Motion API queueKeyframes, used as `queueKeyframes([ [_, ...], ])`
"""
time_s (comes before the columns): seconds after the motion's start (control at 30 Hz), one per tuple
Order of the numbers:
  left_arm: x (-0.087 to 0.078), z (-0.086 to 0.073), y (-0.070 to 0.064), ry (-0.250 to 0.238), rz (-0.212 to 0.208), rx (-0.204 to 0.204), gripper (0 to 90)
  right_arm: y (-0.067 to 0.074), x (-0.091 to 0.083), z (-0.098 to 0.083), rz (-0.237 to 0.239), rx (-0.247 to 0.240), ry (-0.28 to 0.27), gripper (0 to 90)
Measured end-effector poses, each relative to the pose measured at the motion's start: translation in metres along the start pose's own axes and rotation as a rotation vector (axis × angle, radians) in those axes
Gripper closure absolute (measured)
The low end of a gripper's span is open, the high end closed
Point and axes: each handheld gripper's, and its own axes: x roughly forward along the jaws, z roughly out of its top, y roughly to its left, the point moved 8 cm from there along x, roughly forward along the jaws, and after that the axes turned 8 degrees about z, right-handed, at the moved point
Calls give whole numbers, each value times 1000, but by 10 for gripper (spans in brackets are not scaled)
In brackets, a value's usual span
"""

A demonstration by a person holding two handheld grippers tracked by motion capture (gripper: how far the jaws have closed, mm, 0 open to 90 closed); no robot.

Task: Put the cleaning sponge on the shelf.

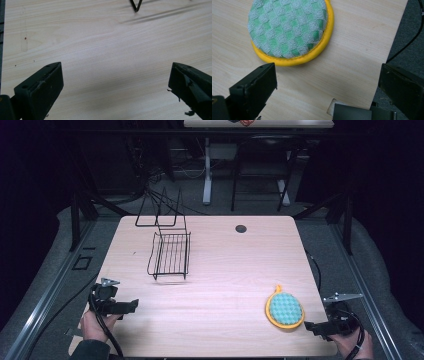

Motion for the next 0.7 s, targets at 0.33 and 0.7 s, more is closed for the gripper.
queueKeyframes([
  [0.33, 0, 1, -1, -3, -5, 8, 0, 4, 2, 5, 1, -14, -1, 6],
  [0.7, 2, 2, -4, 2, -6, 13, 0, 15, 14, 22, 20, -63, -12, 0],
])
